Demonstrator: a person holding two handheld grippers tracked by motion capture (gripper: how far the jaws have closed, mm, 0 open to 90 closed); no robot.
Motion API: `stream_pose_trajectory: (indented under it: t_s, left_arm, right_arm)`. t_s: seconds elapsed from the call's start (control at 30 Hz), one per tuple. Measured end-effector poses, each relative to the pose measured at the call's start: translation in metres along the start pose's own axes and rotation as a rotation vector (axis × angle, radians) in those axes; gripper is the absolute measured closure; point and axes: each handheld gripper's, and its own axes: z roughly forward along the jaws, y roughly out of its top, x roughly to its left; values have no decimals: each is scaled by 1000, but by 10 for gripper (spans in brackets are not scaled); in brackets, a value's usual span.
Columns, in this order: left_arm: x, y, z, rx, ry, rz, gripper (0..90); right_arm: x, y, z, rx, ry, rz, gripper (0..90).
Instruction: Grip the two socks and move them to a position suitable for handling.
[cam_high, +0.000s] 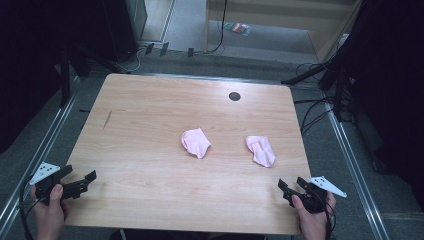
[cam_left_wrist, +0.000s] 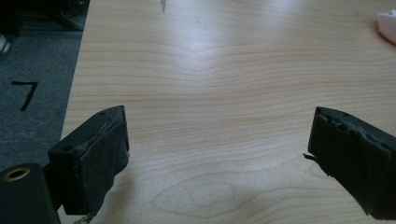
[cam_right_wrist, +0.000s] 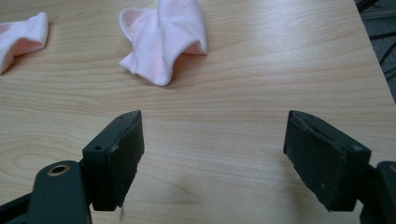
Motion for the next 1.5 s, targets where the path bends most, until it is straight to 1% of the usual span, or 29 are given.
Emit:
stream_pose_trajectory:
  t_s: [0.1, 0.13, 0.17, 0.2, 0.23, 0.27, 0.33, 0.4, 0.47, 0.5, 0.57, 0.63, 0.67, 0.7, 0.73, 0.8, 0.83, 0.9, 0.93, 0.97, 1.0, 1.07, 1.1, 1.13, 1.2, 1.3, 1.43, 1.47, 1.5]
  left_arm:
    - [0, 0, 0, 2, -1, -2, 59]
    - [0, 0, 0, 0, 0, -2, 59]
    - [0, 0, 0, -6, 0, -3, 59]
    - [0, 0, 0, -6, 0, -3, 59]
    - [0, 0, 0, -8, 0, -2, 59]
    - [0, 0, 0, -6, -1, -3, 59]
    - [0, 0, 0, -5, 0, -2, 62]
    - [0, 0, 0, -1, 1, -2, 65]
    - [0, 0, 0, -1, -3, -4, 65]
    - [0, 0, 0, -3, -2, -5, 65]
    - [0, 0, 0, -5, -3, -5, 65]
    - [0, 0, 0, -5, -4, -6, 65]
    - [0, -1, -1, -5, -5, -6, 65]
    - [0, -1, -1, -5, -5, -6, 65]
    - [0, -1, -1, -4, -4, -6, 65]
    - [0, -1, 0, -5, -5, -6, 65]
    - [0, -1, -1, -5, -6, -5, 65]
    - [0, -1, -1, -4, -5, -6, 65]
    - [0, -1, -1, -4, -5, -6, 65]
    - [0, 0, 0, -3, -4, -7, 65]
    - [1, 0, 0, 1, -3, -9, 65]
    - [1, 0, 0, 1, -5, -11, 65]
    - [1, 0, 0, 2, -5, -11, 65]
    - [1, 0, 0, 1, -5, -11, 65]
    - [1, 0, 0, 2, -4, -9, 65]
    - [1, 0, 0, 3, -3, -7, 65]
    - [1, 0, 0, 3, -4, -9, 65]
    - [1, 0, 0, 2, -3, -9, 65]
    - [1, 0, 0, 2, -2, -9, 65]
  right_arm:
    - [2, 3, -1, -5, 14, 7, 210]
    - [4, 5, -1, -8, 16, 0, 215]
    - [10, 10, -1, -12, 18, -12, 225]
    - [10, 10, -1, -12, 18, -12, 225]
    - [17, 17, 1, -12, 28, -34, 233]
    - [17, 17, 1, -12, 28, -34, 233]
    - [24, 29, 6, -12, 61, -16, 244]
    - [28, 33, 7, -6, 64, -20, 245]
    - [37, 43, 16, 9, 62, -50, 259]
    - [37, 43, 16, 9, 62, -50, 259]
    - [46, 51, 26, 13, 58, -62, 280]
    - [48, 53, 30, 19, 51, -63, 288]
    - [52, 57, 39, 28, 35, -74, 308]
    - [52, 57, 39, 28, 35, -74, 308]
    - [56, 60, 49, 46, 18, -77, 331]
    - [60, 63, 58, 56, -3, -95, 349]
    - [60, 63, 58, 56, -3, -95, 349]
    - [64, 69, 71, 66, -44, -113, 359]
    - [64, 69, 71, 66, -44, -113, 359]
    - [64, 73, 79, 72, -80, -107, 355]
    - [63, 75, 82, 78, -89, -88, 356]
    - [62, 78, 85, 77, -88, -84, 359]
    - [61, 81, 90, 79, -101, -87, 372]
    - [61, 81, 93, 83, -98, -81, 379]
    - [60, 82, 96, 86, -96, -88, 381]
    - [61, 81, 107, 100, -116, -99, 433]
    - [61, 80, 115, 116, -106, -106, 440]
    - [63, 79, 120, 126, -112, -125, 441]
    - [63, 79, 120, 126, -112, -125, 441]
